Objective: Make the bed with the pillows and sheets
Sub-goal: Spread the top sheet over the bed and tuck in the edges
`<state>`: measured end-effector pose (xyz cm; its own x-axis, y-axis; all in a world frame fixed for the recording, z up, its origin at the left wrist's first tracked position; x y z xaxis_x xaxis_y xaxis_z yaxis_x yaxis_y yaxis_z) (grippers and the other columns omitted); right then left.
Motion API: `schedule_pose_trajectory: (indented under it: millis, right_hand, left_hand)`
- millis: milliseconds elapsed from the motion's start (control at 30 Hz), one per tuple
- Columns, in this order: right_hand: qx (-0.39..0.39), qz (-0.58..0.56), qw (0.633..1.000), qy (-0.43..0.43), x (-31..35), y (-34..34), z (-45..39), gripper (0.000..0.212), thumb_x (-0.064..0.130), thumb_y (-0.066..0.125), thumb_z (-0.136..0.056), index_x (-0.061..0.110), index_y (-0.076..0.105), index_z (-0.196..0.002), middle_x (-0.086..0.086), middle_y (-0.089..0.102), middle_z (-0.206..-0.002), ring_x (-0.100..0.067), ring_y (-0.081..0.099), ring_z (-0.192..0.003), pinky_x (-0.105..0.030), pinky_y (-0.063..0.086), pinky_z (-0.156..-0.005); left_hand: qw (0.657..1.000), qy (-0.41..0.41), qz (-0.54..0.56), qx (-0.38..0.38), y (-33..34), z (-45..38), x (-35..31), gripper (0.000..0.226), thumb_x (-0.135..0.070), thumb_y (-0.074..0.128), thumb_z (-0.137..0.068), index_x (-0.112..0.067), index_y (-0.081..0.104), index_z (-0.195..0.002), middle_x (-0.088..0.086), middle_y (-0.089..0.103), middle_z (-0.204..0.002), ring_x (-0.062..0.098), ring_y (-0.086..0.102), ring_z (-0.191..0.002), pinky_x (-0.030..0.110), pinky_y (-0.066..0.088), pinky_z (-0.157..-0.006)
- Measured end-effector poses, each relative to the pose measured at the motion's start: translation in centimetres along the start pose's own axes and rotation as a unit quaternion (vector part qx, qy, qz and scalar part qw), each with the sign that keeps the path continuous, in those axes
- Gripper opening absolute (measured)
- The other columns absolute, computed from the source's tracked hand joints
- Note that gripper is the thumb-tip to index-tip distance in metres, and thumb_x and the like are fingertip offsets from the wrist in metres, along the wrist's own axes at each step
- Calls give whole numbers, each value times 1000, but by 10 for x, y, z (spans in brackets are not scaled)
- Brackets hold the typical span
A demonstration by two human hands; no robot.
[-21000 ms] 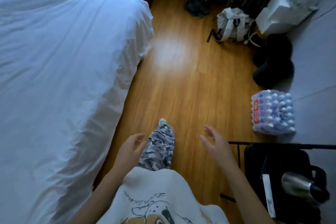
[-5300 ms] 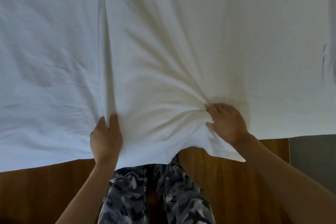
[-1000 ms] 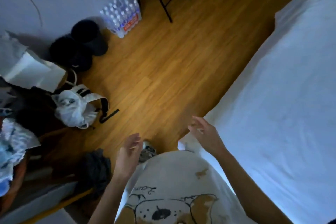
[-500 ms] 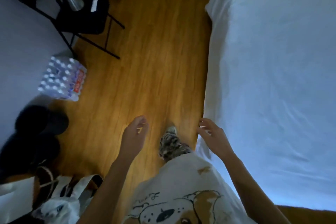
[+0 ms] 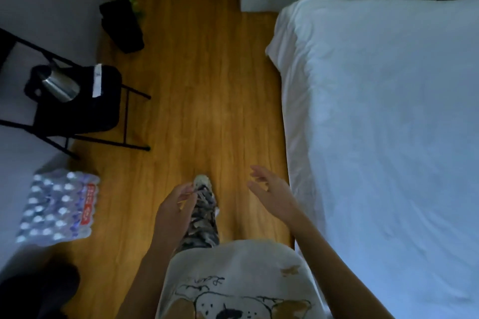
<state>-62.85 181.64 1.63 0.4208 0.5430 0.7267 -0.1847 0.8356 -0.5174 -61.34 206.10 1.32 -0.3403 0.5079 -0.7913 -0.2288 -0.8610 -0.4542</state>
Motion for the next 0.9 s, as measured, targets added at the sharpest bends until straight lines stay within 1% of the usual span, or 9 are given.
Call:
schedule_pose_trajectory:
  millis: [133,267,400,433,533,700,767,833,900]
  right_hand:
    - [-41,20,999,23,37,-15,-94,50,46,53,-93,26,46,-138,10,57,-128,-6,54,-114,-26,45,-94]
    - [-69,1,995,70,75,-38,-163,52,53,51,-91,31,44,-138,15,57,-125,-1,53,-109,-26,46,-94]
    - [-113,-35,987,111,103,-66,-226,52,54,51,-91,32,44,-137,14,56,-120,-3,54,-108,-32,47,-96]
    - [-124,-42,984,120,108,-72,-242,56,60,49,-89,32,44,-137,15,56,-119,-3,54,-107,-32,47,-95]
    - [-143,-56,979,134,117,-92,-299,89,89,28,-70,32,45,-136,15,57,-116,-2,55,-104,-30,47,-92]
    - [-145,-53,977,148,126,-144,-428,104,97,17,-61,31,46,-137,15,59,-119,-2,56,-105,-27,47,-90]
    - [-130,-48,980,141,137,-176,-487,96,92,23,-69,30,45,-138,12,60,-121,-4,57,-107,-24,45,-89]
    - [-117,-43,983,136,152,-214,-544,68,69,42,-86,27,44,-139,9,60,-123,-5,56,-109,-22,43,-89]
    - [-126,-41,983,129,171,-255,-600,52,51,50,-93,27,45,-139,9,60,-124,-4,56,-108,-23,44,-90]
  left_hand:
    - [999,16,-4,50,-22,-128,-36,30,-28,54,-98,-19,57,-127,-9,60,-116,-4,54,-101,14,41,-84]
    - [991,44,-42,118,-52,-237,-87,28,-27,53,-99,-26,55,-127,-14,59,-114,-9,52,-101,13,42,-84]
    - [977,66,-98,177,-73,-347,-141,31,-29,53,-99,-25,55,-129,-12,59,-116,4,55,-107,24,44,-88]
    - [974,72,-103,187,-75,-373,-156,31,-29,53,-99,-26,55,-129,-13,58,-116,4,54,-108,23,43,-87]
    - [974,79,-99,190,-70,-448,-198,27,-29,53,-99,-29,55,-126,-17,58,-113,-4,53,-103,17,41,-82]
    - [974,70,-104,191,-35,-566,-259,27,-29,53,-99,-28,56,-126,-14,60,-114,2,55,-106,24,45,-88]
    - [971,72,-122,190,-21,-614,-286,29,-29,53,-99,-26,56,-127,-10,61,-115,7,56,-107,25,46,-89]
    - [971,66,-130,188,-12,-658,-316,28,-29,53,-99,-26,55,-127,-11,61,-115,9,57,-108,25,46,-88]
    - [969,76,-135,194,-7,-703,-357,28,-30,53,-99,-28,55,-126,-15,60,-113,6,57,-108,23,46,-86]
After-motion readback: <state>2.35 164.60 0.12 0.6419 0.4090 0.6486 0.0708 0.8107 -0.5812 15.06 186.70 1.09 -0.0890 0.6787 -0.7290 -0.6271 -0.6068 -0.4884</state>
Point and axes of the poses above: each hand's wrist, its own z-axis away from the middle knuckle, its own y-axis out of the palm, x = y × z, the point moved 6 cm from there along -z, towards the middle knuckle
